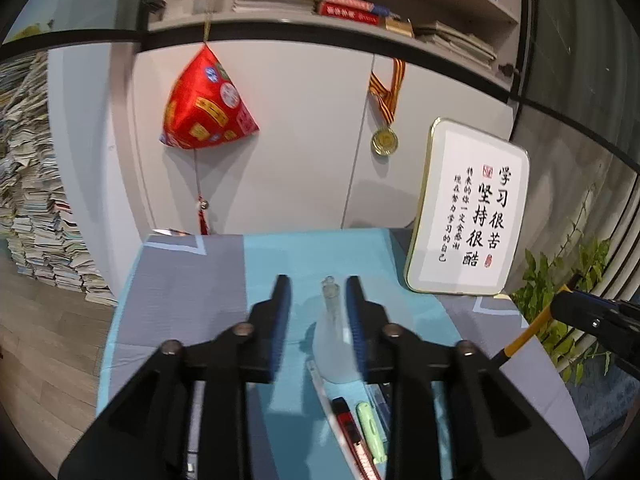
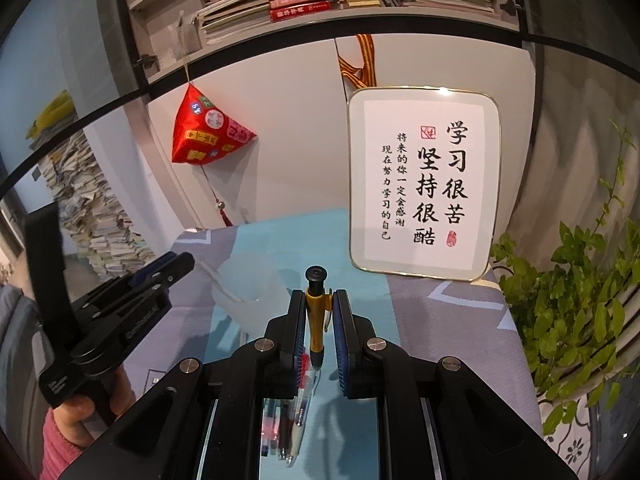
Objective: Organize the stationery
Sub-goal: 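Carry the clear pen over the frosted cup and open the left tool, then lower the orange pen into the frosted cup and open the right tool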
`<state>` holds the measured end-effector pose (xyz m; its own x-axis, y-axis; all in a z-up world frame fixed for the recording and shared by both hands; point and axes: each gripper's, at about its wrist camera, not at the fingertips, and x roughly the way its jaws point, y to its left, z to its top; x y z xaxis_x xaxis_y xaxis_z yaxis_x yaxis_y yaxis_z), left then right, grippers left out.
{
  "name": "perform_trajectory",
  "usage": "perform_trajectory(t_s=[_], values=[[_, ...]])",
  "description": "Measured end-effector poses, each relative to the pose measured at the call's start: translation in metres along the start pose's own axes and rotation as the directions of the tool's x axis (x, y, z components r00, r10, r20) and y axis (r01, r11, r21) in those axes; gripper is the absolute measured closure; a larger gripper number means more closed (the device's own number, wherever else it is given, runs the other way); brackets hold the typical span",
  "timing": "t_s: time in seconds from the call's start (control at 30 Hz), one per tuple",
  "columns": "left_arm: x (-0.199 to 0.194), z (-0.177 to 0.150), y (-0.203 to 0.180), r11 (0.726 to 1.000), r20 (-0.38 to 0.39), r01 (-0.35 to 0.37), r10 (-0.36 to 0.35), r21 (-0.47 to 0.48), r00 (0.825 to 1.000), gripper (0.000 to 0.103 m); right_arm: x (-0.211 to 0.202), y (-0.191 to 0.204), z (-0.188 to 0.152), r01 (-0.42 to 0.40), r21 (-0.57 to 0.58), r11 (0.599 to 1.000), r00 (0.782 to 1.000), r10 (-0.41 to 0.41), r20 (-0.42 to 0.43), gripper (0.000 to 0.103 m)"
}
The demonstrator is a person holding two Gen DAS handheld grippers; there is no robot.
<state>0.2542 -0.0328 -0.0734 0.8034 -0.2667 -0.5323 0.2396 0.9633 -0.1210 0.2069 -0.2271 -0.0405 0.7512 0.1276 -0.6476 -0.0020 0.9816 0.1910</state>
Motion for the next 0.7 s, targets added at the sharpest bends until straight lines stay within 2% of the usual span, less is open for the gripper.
perform_trajectory(t_s=[0.17,0.37,0.7], values=[[-0.020,-0.009,0.013,0.999,0.032,-0.035,0.036,-0.011,0.999,0.067,-0.001,0.010,0.004,-0.002,-0.023,1.000,1.000,0.002,0.005,0.088],[-0.030,-0.029,0.028,0.998,-0.002,-0.048,0.048,-0.041,0.999,0.067,-0.002,0.024,0.016,-0.012,-0.046,0.999,1.000,0.013,0.022,0.088],[-0.017,-0.053,0.033,0.997,-0.050,-0.052,0.049,-0.058,0.998,0.067,0.000,0.069,0.046,-0.023,-0.144,0.989,0.997,0.034,0.072,0.089]])
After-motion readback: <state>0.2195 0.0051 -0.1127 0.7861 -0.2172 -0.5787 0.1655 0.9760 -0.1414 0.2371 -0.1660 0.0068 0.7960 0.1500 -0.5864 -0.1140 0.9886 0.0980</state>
